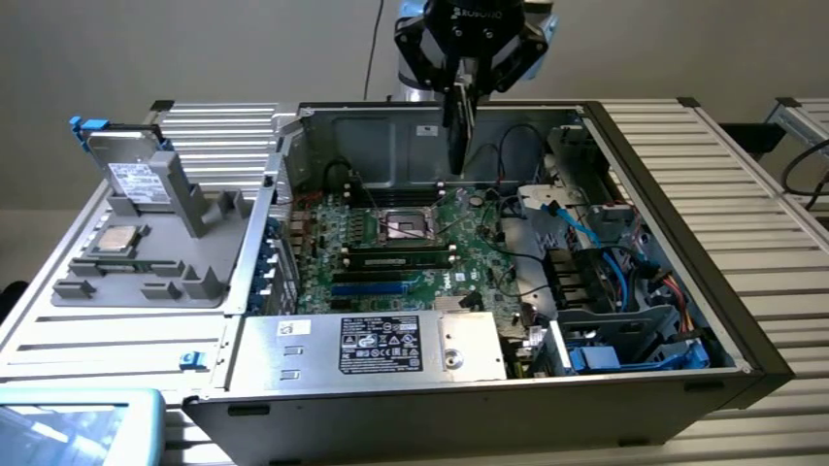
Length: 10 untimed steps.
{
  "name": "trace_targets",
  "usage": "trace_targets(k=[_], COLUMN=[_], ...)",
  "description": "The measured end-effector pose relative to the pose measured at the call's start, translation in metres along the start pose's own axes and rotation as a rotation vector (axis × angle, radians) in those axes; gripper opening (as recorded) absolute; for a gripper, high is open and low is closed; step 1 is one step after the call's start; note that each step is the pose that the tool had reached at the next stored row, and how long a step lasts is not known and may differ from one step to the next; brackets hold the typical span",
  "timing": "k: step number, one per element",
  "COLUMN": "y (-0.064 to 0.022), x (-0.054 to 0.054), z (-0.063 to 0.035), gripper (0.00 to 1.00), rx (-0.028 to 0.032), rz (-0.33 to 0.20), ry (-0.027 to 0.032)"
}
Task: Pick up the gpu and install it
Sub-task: 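Insert the gpu into the slot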
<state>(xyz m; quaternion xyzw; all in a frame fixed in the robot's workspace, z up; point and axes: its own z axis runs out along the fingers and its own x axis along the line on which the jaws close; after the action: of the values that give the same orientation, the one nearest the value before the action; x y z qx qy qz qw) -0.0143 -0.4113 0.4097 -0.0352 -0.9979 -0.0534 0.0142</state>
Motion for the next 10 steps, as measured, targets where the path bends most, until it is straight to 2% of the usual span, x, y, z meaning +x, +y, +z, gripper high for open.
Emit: trace_targets(k=[10], y=[0.0], x=[0.0], z=[0.0], gripper=[0.29], rx=[0.0059], rz=[-0.18], ry=[0.0192])
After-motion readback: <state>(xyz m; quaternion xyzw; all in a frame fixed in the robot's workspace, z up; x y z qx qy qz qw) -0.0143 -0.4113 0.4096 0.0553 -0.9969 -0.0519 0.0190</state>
